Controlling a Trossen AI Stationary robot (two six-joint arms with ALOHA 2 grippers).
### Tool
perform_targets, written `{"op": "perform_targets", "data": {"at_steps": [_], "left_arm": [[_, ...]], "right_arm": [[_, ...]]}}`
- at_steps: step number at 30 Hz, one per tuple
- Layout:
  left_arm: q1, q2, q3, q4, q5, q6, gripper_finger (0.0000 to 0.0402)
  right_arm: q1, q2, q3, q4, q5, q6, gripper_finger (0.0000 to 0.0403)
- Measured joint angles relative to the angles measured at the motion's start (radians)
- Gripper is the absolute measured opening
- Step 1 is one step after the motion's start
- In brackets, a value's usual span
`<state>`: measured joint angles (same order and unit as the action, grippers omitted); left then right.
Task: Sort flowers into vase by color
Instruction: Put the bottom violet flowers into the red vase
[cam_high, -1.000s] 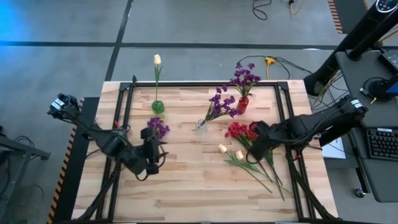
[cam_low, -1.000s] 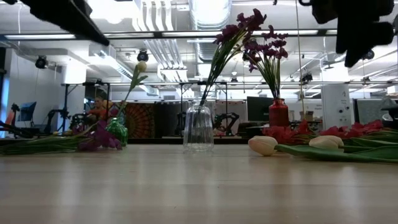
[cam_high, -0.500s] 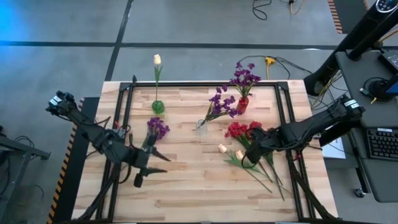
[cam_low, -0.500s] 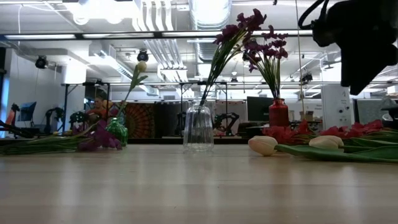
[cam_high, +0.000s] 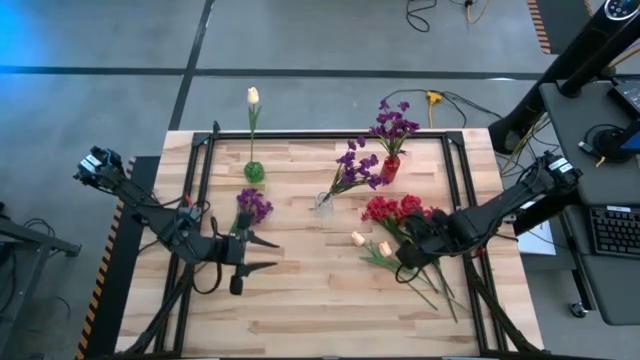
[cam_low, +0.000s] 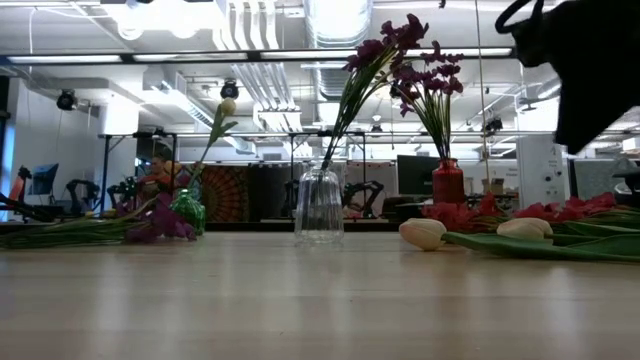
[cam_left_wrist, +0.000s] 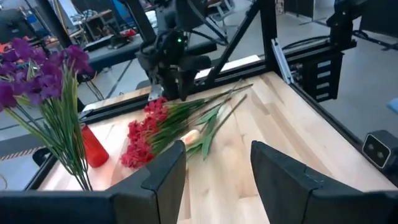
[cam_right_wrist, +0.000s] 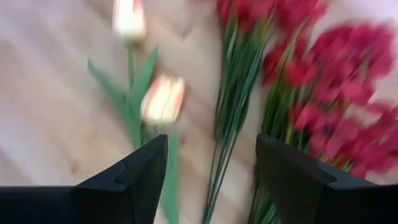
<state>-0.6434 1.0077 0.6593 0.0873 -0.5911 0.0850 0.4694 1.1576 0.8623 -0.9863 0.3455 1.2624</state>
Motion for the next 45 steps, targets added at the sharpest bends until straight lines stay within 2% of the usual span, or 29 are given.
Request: {"op": "perform_targets", "data": {"at_steps": [6, 14, 17, 20, 29, 36, 41, 45], "left_arm": [[0.007, -0.001, -0.011, 0.02, 0.005, 0.043, 0.0164], [0.077, -0.006, -0.014, 0.06, 0.165, 0.134, 0.0164], [0.099, -0.007, -0.02, 0.06, 0.171, 0.134, 0.0164], [0.117, -0.006, -0.032, 0.062, 0.171, 0.124, 0.0164], [0.21, 0.05, -0.046, 0.107, 0.143, 0.048, 0.0164], [0.254, 0.094, -0.047, 0.113, 0.142, 0.051, 0.0164], [0.26, 0.103, -0.047, 0.118, 0.138, 0.052, 0.0164], [0.26, 0.104, -0.047, 0.116, 0.136, 0.054, 0.0164]], "right_arm": [[-0.071, -0.022, 0.0, -0.011, 0.233, -0.017, 0.0235], [-0.265, -0.08, 0.0, 0.014, 0.312, -0.216, 0.0235], [-0.295, -0.111, 0.0, 0.047, 0.37, -0.267, 0.0235], [-0.303, -0.129, 0.0, 0.128, 0.383, -0.366, 0.0235], [-0.236, -0.105, -0.068, 0.514, 0.357, -0.617, 0.0235], [-0.202, -0.063, -0.266, 1.076, 0.361, -0.818, 0.0236], [-0.215, 0.051, -0.381, 1.507, 0.364, -0.981, 0.0255], [-0.242, 0.152, -0.376, 1.637, 0.417, -1.013, 0.0281]]}}
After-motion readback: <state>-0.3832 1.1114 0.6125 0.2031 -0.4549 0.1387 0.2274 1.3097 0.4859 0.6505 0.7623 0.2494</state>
